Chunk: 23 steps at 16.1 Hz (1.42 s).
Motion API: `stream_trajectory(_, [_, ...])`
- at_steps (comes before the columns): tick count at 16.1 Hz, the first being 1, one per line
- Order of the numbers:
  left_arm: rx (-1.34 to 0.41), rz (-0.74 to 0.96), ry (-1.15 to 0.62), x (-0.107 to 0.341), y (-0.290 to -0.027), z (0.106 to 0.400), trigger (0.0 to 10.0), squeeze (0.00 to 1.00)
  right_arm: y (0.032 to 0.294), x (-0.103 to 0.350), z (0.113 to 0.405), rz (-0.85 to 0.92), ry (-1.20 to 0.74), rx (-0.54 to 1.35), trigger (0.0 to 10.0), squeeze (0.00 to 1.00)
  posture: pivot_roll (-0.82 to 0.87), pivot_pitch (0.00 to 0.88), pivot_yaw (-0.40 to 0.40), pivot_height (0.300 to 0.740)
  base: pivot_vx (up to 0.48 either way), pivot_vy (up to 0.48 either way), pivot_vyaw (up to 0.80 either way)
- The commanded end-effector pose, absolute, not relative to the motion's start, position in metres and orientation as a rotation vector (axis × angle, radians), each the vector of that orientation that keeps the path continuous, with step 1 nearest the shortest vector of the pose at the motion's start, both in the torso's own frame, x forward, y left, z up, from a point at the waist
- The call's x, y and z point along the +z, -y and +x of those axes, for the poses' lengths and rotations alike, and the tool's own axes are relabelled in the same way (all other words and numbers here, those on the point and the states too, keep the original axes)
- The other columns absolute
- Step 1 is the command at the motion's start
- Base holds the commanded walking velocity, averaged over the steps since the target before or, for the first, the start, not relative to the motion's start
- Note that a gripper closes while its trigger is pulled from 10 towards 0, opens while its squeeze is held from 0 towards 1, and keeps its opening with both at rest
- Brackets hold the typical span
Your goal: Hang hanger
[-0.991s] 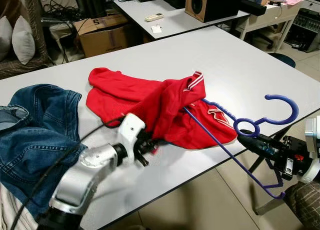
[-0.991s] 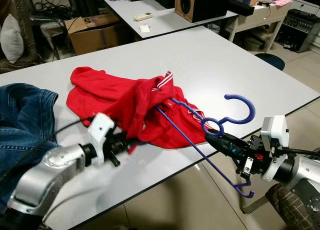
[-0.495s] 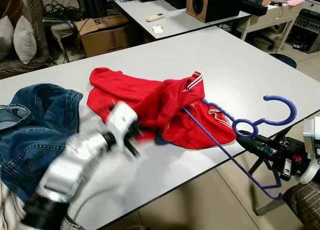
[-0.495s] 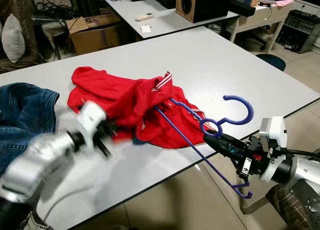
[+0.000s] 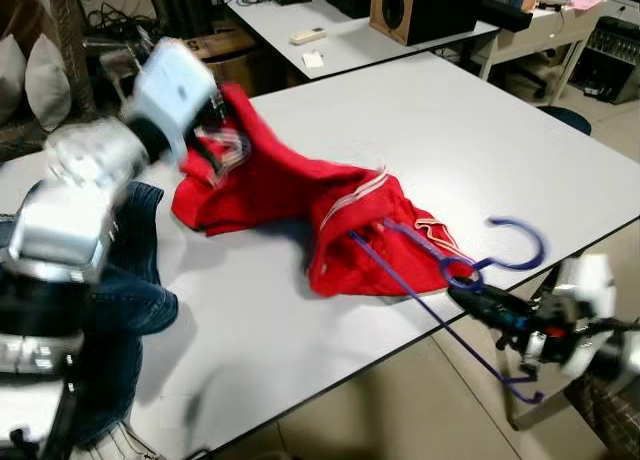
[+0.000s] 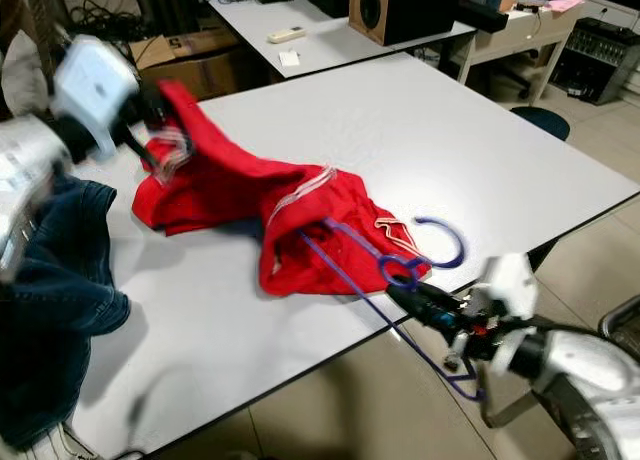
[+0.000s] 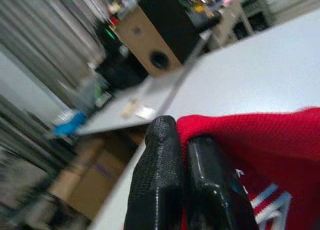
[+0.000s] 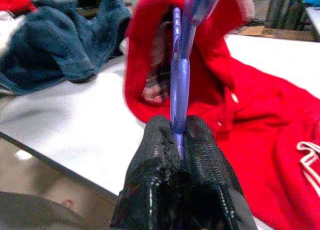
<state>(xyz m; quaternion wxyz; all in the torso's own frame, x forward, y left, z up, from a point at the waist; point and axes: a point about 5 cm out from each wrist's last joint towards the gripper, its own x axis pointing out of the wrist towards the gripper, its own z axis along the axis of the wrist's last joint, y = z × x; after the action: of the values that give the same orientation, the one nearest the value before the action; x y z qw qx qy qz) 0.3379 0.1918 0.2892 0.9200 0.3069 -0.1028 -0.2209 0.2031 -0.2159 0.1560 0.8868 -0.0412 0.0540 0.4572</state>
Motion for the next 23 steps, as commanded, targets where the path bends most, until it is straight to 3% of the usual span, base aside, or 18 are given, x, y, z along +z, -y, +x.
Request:
stream_trajectory(1, [-0.388, 0.656, 0.234, 0.297, -0.200, 0.341, 0.0, 0.00, 0.212, 0.148, 0.204, -0.188, -0.117, 0.926, 10.0, 0.00, 0.01, 0.021, 0.105, 0.740, 0.000, 0.000, 0.00])
stream_trajectory(3, [-0.346, 0.663, 0.254, 0.305, -0.205, 0.346, 0.0, 0.00, 0.205, 0.133, 0.205, -0.348, -0.140, 0.909, 10.0, 0.00, 0.01, 0.021, 0.109, 0.740, 0.000, 0.000, 0.00])
stream_trajectory(10, [-0.347, 0.654, 0.273, 0.311, -0.204, 0.350, 0.0, 0.00, 0.158, 0.113, 0.212, -0.397, 0.002, 0.885, 10.0, 0.00, 0.03, 0.019, 0.105, 0.740, 0.000, 0.000, 0.00])
stream_trajectory(15, [-0.369, 0.657, 0.254, 0.308, -0.202, 0.349, 0.0, 0.00, 0.150, 0.099, 0.212, -0.524, -0.028, 0.930, 10.0, 0.00, 0.03, 0.015, 0.102, 0.740, 0.000, 0.000, 0.00])
stream_trajectory(19, [-0.384, 0.617, 0.246, 0.299, -0.195, 0.349, 0.0, 0.00, 0.132, 0.087, 0.245, -0.788, -0.020, 0.831, 10.0, 0.00, 0.03, 0.006, 0.091, 0.740, 0.000, 0.000, 0.00])
stream_trajectory(23, [-0.388, 0.590, 0.238, 0.294, -0.191, 0.348, 0.0, 0.00, 0.107, 0.089, 0.263, -0.861, 0.122, 0.727, 10.0, 0.00, 0.03, 0.011, 0.081, 0.740, 0.000, 0.000, 0.00])
